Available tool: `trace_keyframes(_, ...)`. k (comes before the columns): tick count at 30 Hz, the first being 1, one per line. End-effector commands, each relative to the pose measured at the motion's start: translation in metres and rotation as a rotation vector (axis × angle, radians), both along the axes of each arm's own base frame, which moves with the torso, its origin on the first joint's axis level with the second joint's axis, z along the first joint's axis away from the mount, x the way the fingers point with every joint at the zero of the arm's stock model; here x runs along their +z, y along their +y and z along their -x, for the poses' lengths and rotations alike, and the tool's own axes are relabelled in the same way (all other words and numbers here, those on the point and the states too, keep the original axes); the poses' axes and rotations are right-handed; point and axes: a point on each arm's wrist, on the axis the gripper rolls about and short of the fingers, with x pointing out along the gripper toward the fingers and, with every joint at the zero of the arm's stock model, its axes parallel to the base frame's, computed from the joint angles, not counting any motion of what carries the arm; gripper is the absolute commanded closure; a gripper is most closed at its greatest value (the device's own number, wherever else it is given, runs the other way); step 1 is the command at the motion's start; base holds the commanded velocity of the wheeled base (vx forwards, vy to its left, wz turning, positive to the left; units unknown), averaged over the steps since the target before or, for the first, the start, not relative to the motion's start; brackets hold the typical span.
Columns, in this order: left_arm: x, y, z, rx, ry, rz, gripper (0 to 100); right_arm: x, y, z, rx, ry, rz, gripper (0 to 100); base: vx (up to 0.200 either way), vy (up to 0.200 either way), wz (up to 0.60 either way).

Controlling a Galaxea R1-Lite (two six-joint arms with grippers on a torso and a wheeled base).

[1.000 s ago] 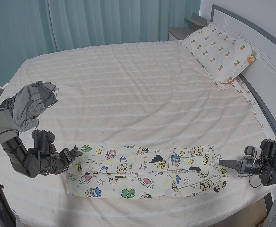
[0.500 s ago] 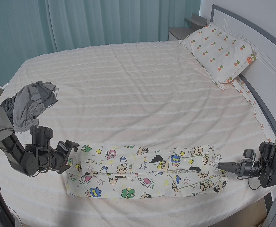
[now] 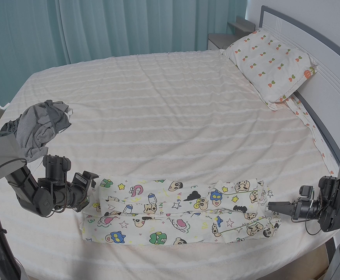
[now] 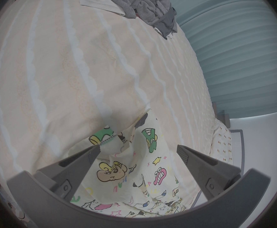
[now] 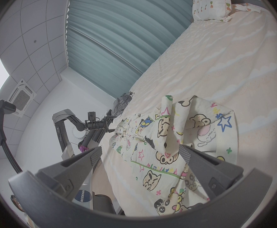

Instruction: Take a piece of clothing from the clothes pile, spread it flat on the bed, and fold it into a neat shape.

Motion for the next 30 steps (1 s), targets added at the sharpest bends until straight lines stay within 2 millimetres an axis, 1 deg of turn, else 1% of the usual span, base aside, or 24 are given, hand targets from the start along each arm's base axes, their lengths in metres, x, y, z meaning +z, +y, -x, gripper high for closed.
trace_keyframes(1, -0.0063, -0.0005, -0.0019, 0.0, 0.005, 0.0, 0, 0.0003, -0.0001, 0.0007, 0.001, -0.005, 0.0, 0, 0.0, 0.0, 0.0)
trace_keyframes(7, -0.0069, -0.0007, -0.0047, 0.0, 0.003, 0.001, 0, 0.0002, -0.0001, 0.001, 0.001, -0.003, 0.0, 0, 0.0, 0.0, 0.0)
trace_keyframes(8, -0.0069, -0.0007, -0.0047, 0.0, 0.003, 0.001, 100, 0.0003, -0.0001, 0.0007, 0.001, -0.005, 0.0, 0, 0.0, 0.0, 0.0)
trace_keyframes(30, -0.0076, 0.0021, -0.0013, 0.027, 0.015, -0.014, 100, 0.0002, -0.0001, 0.001, 0.001, -0.005, 0.0, 0, 0.0, 0.0, 0.0)
